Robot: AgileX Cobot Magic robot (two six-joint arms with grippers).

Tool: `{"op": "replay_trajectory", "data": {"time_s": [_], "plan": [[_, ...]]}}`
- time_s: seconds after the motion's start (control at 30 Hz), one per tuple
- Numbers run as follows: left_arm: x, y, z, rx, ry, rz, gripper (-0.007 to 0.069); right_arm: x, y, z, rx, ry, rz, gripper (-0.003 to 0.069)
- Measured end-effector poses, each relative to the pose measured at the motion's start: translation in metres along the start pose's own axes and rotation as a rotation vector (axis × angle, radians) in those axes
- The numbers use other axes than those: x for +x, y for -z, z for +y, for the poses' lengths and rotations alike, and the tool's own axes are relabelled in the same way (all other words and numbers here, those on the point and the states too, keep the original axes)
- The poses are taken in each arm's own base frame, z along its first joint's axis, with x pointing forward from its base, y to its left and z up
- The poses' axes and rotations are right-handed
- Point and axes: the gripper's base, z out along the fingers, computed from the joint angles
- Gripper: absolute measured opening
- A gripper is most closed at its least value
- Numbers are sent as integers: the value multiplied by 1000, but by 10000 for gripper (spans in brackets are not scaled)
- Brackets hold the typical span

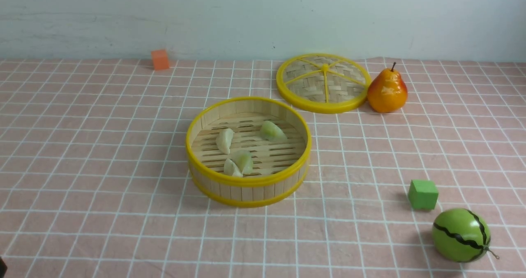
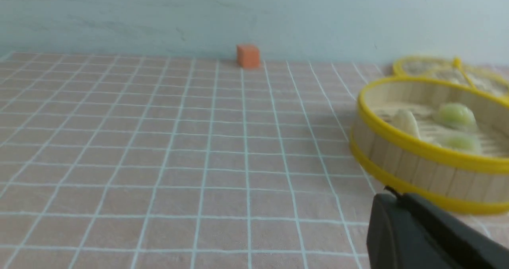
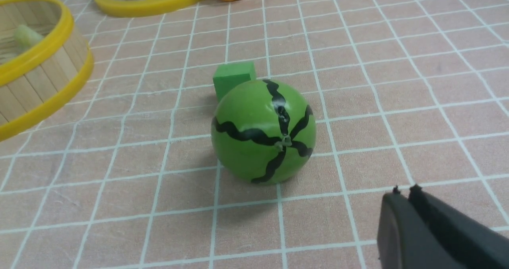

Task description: Put the dumplings into the steamer on the table with the pink tablecloth.

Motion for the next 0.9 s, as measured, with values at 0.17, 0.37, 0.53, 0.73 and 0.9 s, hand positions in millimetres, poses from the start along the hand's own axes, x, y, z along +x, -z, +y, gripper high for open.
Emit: {"op": "replay_trajectory", "data": {"time_s": [0.17,0.37,0.53,0.73,0.9], "plan": [[18,2,2,-39,56,178,-14,0,0,0,0,0,0,31],[27,3,3,-28,-68,265,-14,0,0,0,0,0,0,39],[27,3,3,-23,-99,265,-14,0,0,0,0,0,0,43],[27,3,2,-20,-89,265,-14,0,0,0,0,0,1,54],[27,3,2,-19,-89,265,-14,0,0,0,0,0,1,62]]}}
